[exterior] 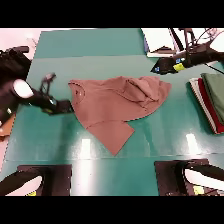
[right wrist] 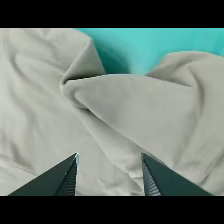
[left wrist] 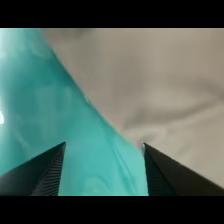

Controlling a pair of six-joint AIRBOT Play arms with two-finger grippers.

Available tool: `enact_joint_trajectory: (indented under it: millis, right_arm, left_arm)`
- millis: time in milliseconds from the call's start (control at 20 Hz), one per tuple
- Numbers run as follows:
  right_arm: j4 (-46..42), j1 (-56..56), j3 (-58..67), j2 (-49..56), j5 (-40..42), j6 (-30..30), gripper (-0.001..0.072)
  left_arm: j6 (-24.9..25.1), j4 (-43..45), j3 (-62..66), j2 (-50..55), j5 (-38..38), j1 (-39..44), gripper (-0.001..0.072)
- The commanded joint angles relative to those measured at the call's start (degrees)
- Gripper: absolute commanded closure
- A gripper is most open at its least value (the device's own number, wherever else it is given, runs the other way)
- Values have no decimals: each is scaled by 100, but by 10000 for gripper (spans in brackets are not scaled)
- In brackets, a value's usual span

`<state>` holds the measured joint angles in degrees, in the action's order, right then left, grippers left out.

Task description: Fold the shirts.

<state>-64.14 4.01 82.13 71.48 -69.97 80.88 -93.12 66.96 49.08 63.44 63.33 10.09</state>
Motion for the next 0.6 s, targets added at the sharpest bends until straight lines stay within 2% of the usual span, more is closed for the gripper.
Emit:
enact_joint_trajectory:
  millis: [0, 250, 550]
  right_arm:
    - [11, -52, -595, -529, 446, -7, 261]
    - [15, -52, -599, -647, 382, -2, 262]
    - [313, -7, -562, -645, 428, 9, 262]
  left_arm:
    - [-216, -907, -1384, -330, -909, 629, 158]
    - [-752, -1189, -1797, -295, -2050, 1445, 158]
    - [-1054, -1381, -1794, -284, -2833, 1541, 158]
